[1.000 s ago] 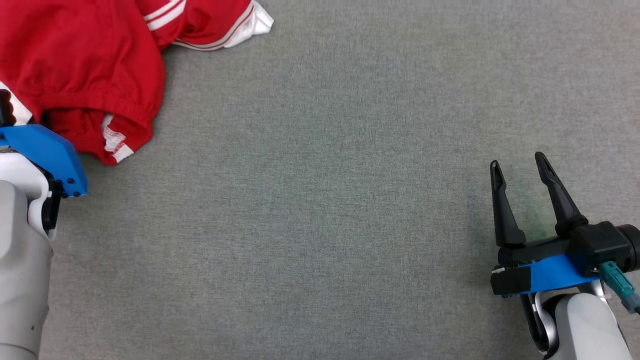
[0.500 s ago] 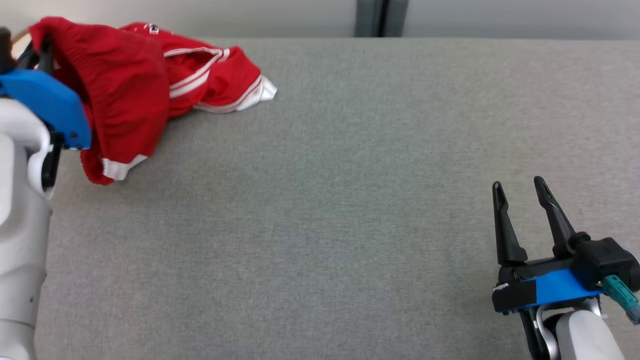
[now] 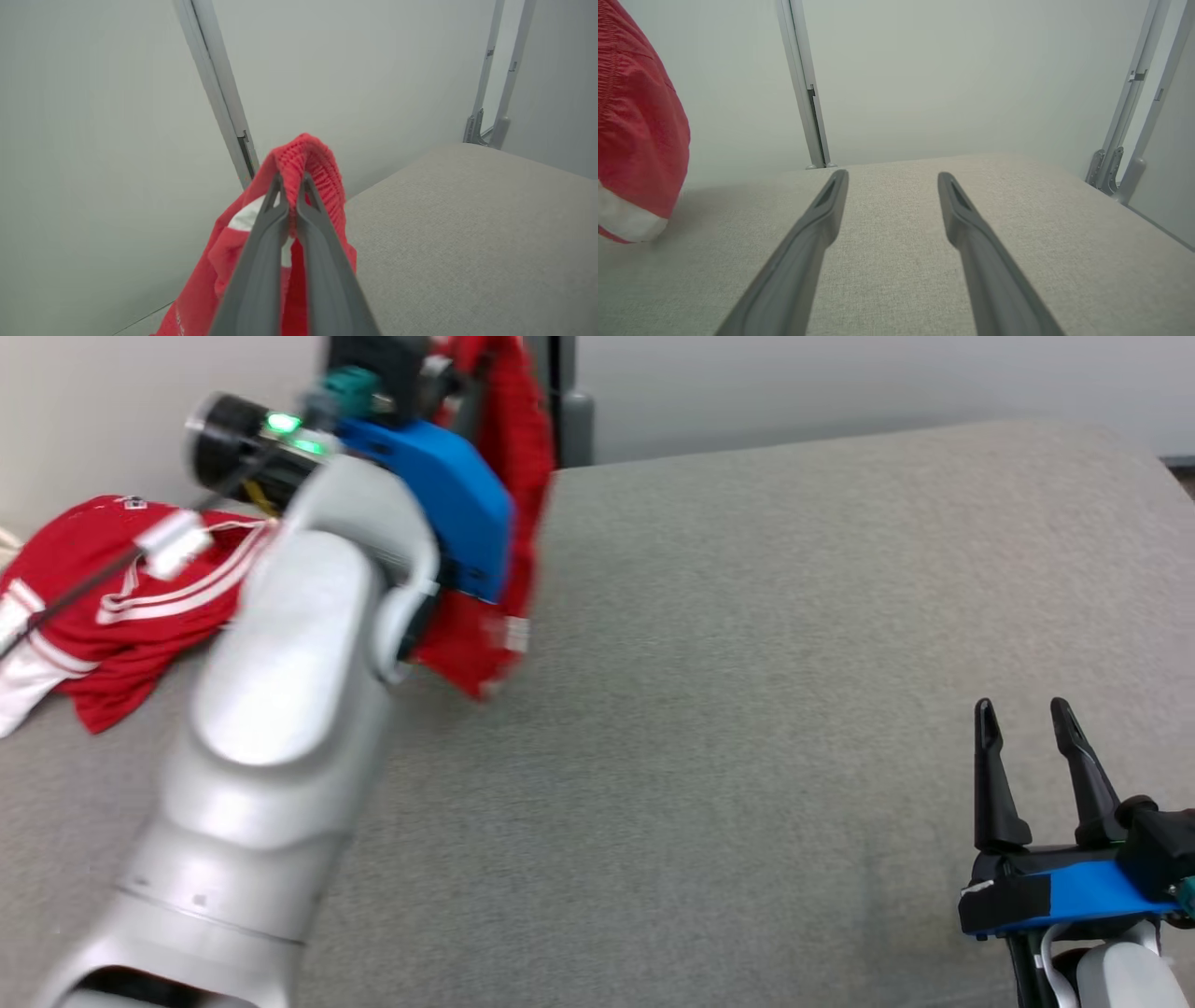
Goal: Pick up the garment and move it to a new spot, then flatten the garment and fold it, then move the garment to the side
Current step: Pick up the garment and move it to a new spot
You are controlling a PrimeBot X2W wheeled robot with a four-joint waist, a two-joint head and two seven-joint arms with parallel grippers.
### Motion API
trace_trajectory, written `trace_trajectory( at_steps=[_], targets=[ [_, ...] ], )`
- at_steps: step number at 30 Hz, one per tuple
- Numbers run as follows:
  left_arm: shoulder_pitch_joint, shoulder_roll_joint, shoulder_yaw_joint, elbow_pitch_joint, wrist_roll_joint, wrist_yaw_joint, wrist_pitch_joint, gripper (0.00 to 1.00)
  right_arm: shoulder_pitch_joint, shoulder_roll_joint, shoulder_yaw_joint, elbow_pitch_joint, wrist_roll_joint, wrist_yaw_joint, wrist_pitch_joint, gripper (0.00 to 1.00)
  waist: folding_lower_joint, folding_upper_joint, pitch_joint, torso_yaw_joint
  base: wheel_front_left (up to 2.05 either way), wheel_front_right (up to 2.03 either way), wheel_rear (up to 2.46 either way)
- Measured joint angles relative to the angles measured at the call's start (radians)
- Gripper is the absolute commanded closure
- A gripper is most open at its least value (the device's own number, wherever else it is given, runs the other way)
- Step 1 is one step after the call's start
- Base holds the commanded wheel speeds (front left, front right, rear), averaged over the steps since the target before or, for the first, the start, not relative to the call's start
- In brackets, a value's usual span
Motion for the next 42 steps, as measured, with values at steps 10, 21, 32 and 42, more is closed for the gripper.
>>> trace_trajectory(
  at_steps=[10, 21, 32, 42],
  targets=[
    [0.162, -0.100, -0.206, 0.132, -0.095, 0.049, -0.096, 1.00, -0.017, 0.000, 0.028, 0.020, 0.030, 0.000, 0.000, 0.00, 0.0003, 0.0000, 0.061, -0.134, 0.00, 0.00, 0.00],
    [0.225, -0.106, -0.548, 0.091, -0.362, 0.164, -0.203, 0.00, -0.020, 0.000, 0.046, 0.035, 0.040, 0.000, 0.000, 0.00, 0.0001, 0.0000, 0.076, -0.170, 0.00, 0.00, 0.00],
    [0.158, -0.106, -0.676, 0.150, -0.482, 0.185, -0.323, 0.00, -0.019, 0.000, 0.050, 0.043, 0.046, 0.000, 0.000, 0.00, 0.0002, 0.0001, 0.050, -0.122, 0.00, 0.00, 0.00],
    [0.180, -0.102, -0.632, 0.255, -0.533, 0.197, -0.464, 0.00, -0.015, 0.000, 0.057, 0.047, 0.027, 0.000, 0.000, 0.00, 0.0001, 0.0001, -0.011, -0.072, 0.00, 0.00, 0.00]
  ],
)
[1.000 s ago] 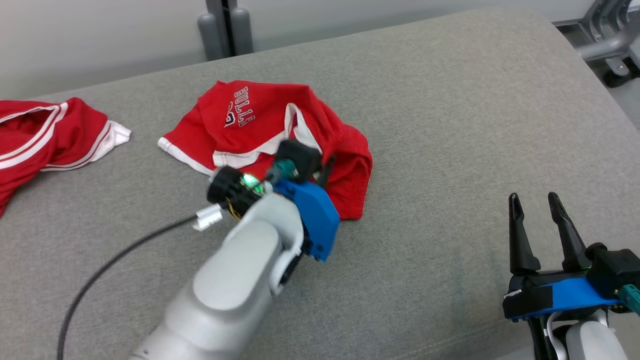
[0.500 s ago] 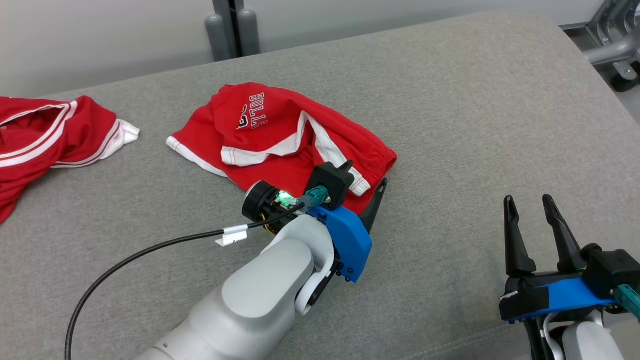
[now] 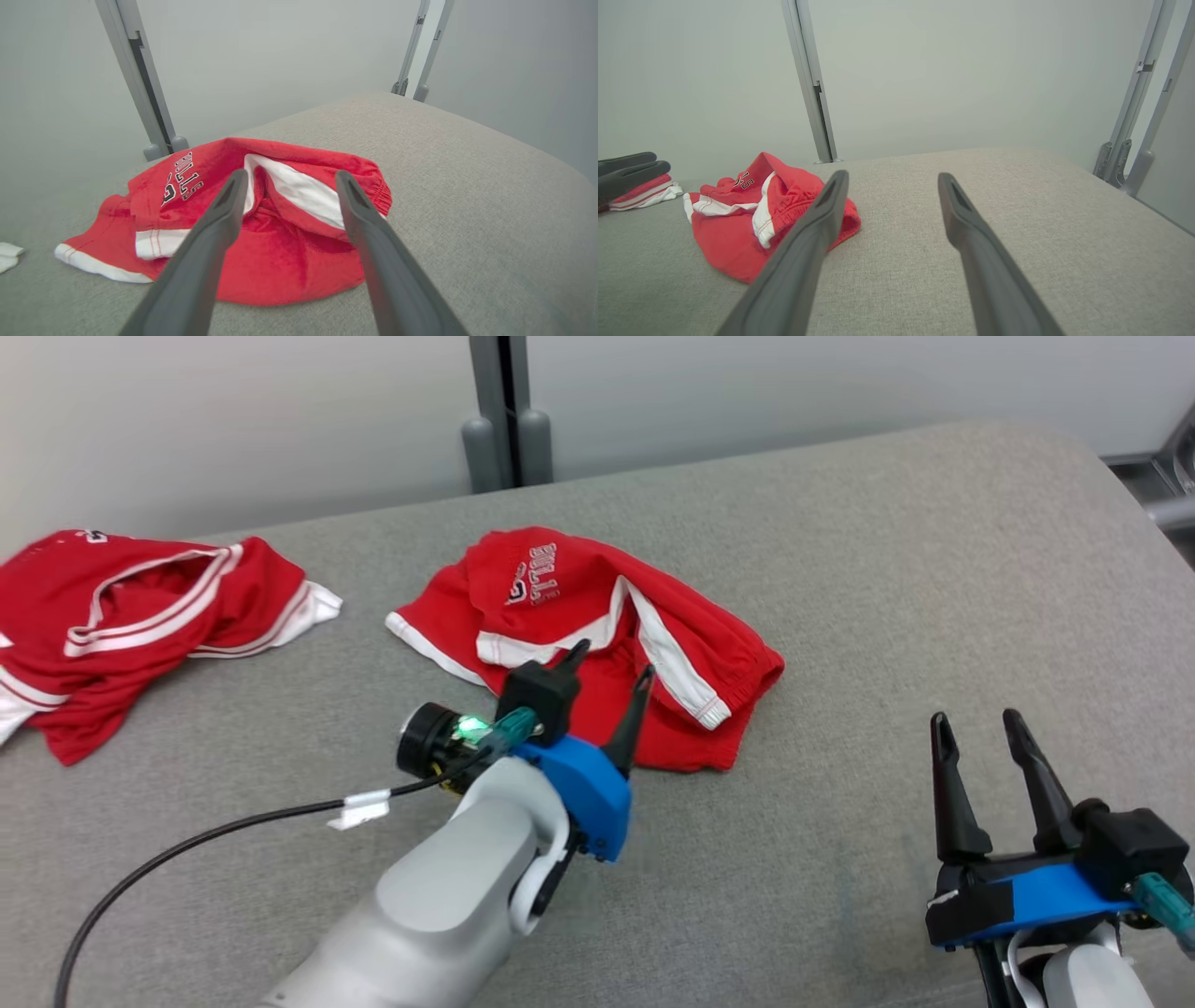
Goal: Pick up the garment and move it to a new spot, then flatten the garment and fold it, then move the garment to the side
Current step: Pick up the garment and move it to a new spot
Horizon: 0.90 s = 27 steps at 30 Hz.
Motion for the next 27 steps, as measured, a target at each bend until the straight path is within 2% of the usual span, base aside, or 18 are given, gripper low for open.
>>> trace_trajectory(
  at_steps=[2, 4, 11, 24, 27],
  targets=[
    [0.019, 0.019, 0.025, -0.010, 0.023, 0.001, -0.009, 0.00, 0.008, 0.001, 0.000, 0.010, -0.009, 0.000, 0.000, 0.00, 0.0000, -0.0001, -0.015, 0.011, 0.00, 0.00, 0.00],
    [0.054, 0.044, 0.093, -0.066, 0.048, 0.012, -0.011, 0.00, 0.014, 0.001, -0.006, 0.022, -0.016, 0.000, 0.000, 0.00, -0.0001, 0.0000, -0.029, 0.024, 0.00, 0.00, 0.00],
    [0.261, 0.126, 0.269, -0.172, 0.123, 0.028, -0.012, 0.00, 0.035, 0.000, -0.007, 0.049, -0.026, 0.000, 0.000, 0.00, -0.0001, -0.0001, -0.072, 0.065, 0.00, 0.00, 0.00],
    [0.539, 0.175, 0.586, -0.361, 0.242, 0.045, -0.012, 0.00, 0.065, 0.000, 0.017, 0.071, 0.001, 0.000, 0.000, 0.00, 0.0000, -0.0001, -0.126, 0.118, 0.00, 0.00, 0.00],
    [0.590, 0.175, 0.631, -0.389, 0.262, 0.045, -0.012, 0.00, 0.075, 0.001, 0.025, 0.075, 0.004, 0.000, 0.000, 0.00, 0.0000, -0.0001, -0.131, 0.126, 0.00, 0.00, 0.00]
  ],
)
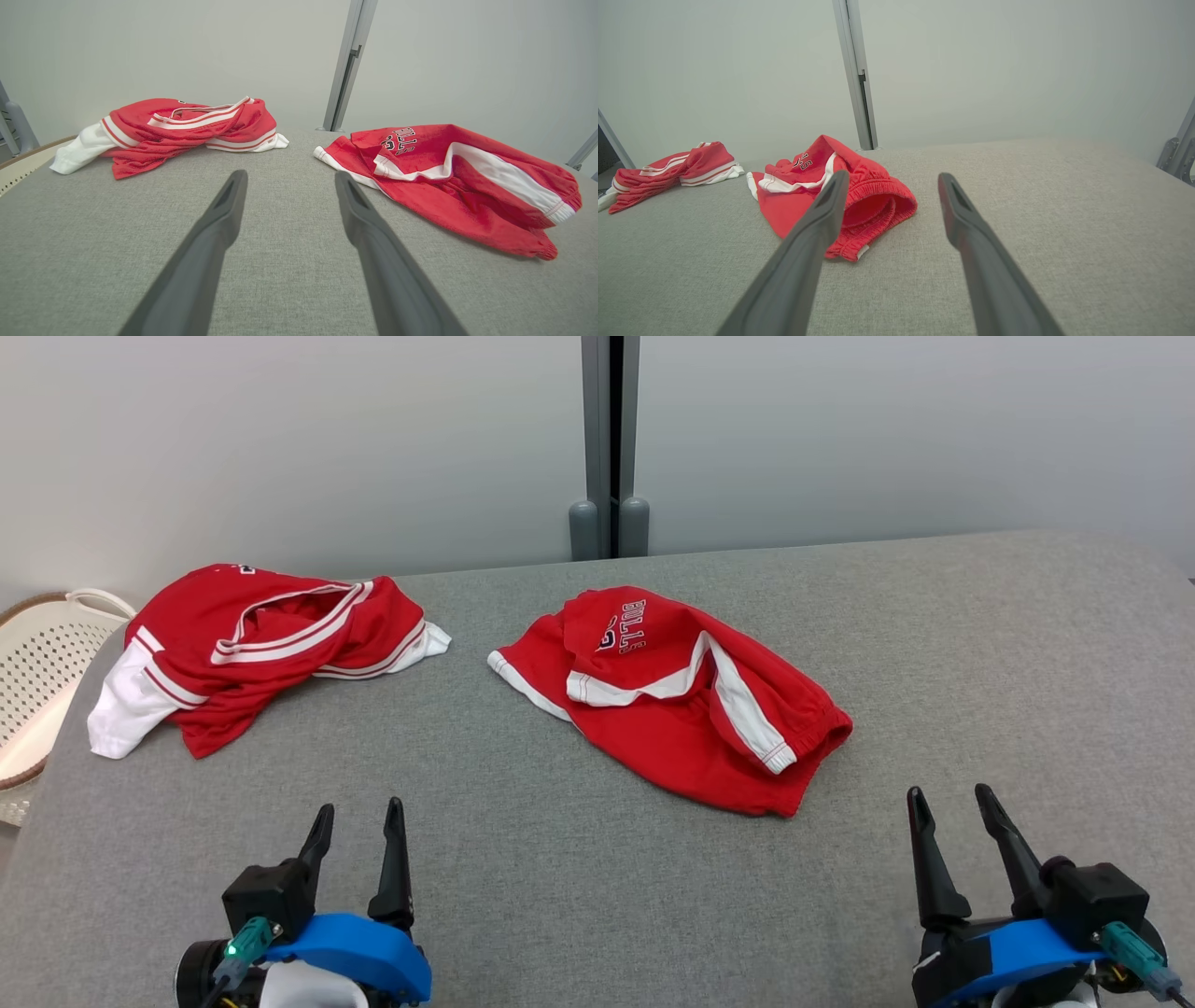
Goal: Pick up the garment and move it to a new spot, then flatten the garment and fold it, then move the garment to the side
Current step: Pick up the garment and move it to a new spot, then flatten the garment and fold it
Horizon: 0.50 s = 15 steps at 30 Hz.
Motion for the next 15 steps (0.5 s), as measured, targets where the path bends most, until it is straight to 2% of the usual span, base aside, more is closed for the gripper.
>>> trace_trajectory(
  at_steps=[15],
  targets=[
    [0.086, -0.024, 0.088, -0.011, 0.046, -0.031, 0.000, 0.00, 0.032, 0.000, 0.017, 0.026, 0.014, 0.000, 0.000, 0.00, 0.0000, 0.0002, -0.013, 0.005, 0.00, 0.00, 0.00]
  ],
)
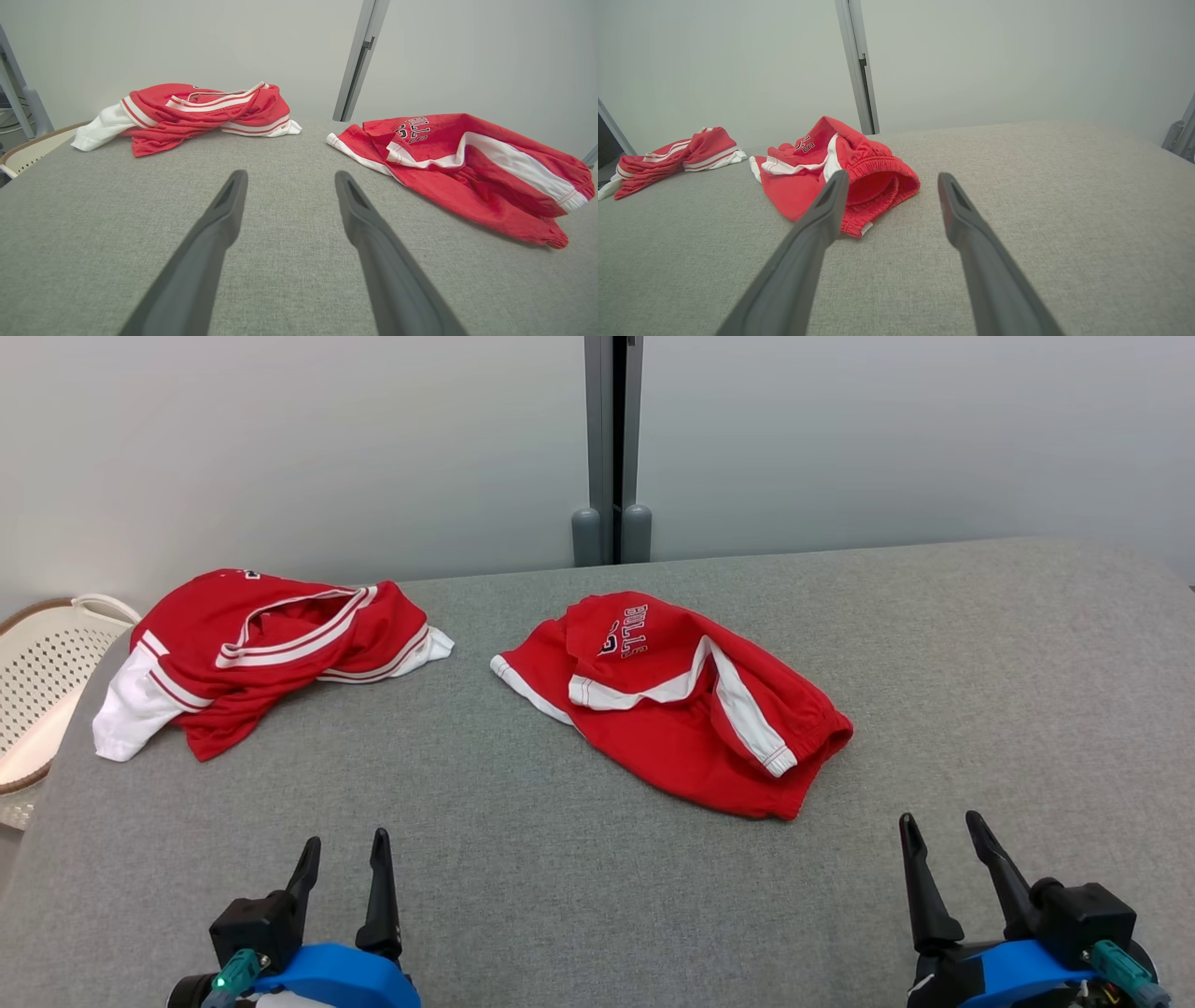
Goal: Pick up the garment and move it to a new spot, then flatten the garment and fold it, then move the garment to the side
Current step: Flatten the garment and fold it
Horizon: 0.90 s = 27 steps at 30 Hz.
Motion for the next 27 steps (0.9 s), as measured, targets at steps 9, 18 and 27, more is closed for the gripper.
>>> trace_trajectory(
  at_steps=[9, 18, 27],
  targets=[
    [0.000, -0.016, 0.016, 0.020, 0.018, -0.010, 0.000, 0.00, -0.001, 0.000, 0.004, 0.008, 0.000, 0.000, 0.000, 0.00, 0.0000, 0.0000, 0.005, 0.001, 0.00, 0.00, 0.00],
    [-0.007, -0.027, 0.019, 0.034, 0.035, -0.022, 0.000, 0.00, -0.023, 0.000, 0.030, 0.060, -0.008, 0.000, 0.000, 0.00, 0.0000, 0.0000, 0.023, 0.012, 0.00, 0.00, 0.00],
    [-0.043, -0.047, 0.011, 0.037, 0.053, -0.035, 0.000, 0.00, -0.188, 0.000, 0.089, 0.266, 0.049, 0.000, 0.000, 0.00, 0.0002, 0.0000, 0.070, 0.058, 0.00, 0.00, 0.00]
  ],
)
